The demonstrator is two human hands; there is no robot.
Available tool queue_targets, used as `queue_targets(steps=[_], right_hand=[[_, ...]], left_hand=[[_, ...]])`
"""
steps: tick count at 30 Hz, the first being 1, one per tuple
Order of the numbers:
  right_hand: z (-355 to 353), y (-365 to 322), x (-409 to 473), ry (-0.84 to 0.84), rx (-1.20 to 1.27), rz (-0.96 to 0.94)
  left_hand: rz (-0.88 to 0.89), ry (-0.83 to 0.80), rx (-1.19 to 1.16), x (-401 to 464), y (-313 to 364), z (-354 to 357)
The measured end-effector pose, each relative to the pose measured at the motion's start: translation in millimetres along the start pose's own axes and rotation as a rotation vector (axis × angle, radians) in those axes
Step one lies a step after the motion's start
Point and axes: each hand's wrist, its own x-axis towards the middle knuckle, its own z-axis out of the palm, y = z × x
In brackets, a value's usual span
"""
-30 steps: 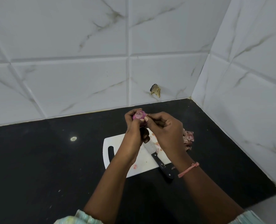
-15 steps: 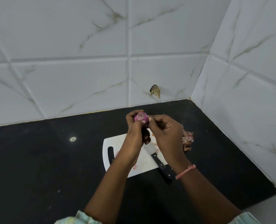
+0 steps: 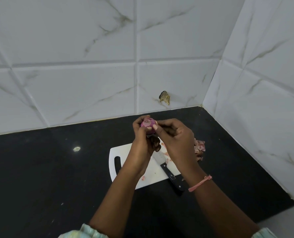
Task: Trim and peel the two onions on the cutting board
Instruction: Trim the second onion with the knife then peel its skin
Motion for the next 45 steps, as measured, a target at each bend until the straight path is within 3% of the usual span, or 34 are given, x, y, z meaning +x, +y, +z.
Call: queue_targets(steps=[8,13,19,26,34,40,45], right_hand=[[1.5,-1.7,-0.6,-0.076,-0.104,-0.039],[-1.3,-8.6,2.9,-0.167,0.007,0.129],[-7.5,-5.1,6.5,-0.142,0.140,0.347],[-9.8,-9.5,12.9,-0.045,0.369,0.522],[-11.2,6.5,17.6,0.024,0.969,0.878],[-19.8,25.5,16.5,0.292,0.475,0.829],[-14.5,34.4,12.5,0.200,0.189,0.672]], left_hand=[[0.012,-0.020,-0.076,-2.1,-4.6,-1.5],[-0.091,0.008,-0.049,-1.7,-4.0,-0.3],[-0.167,0.028,-0.041,0.6,-3.3,-0.7],[-0.168,0.118,-0.140,4.0,-2.2,-8.2],[-0.303,0.216,-0.425,7.8,1.2,-9.1],[-0.305,0.212,-0.398,6.6,5.0,-13.0],[-0.248,0.191,-0.335,6.7,2.6,-14.1]])
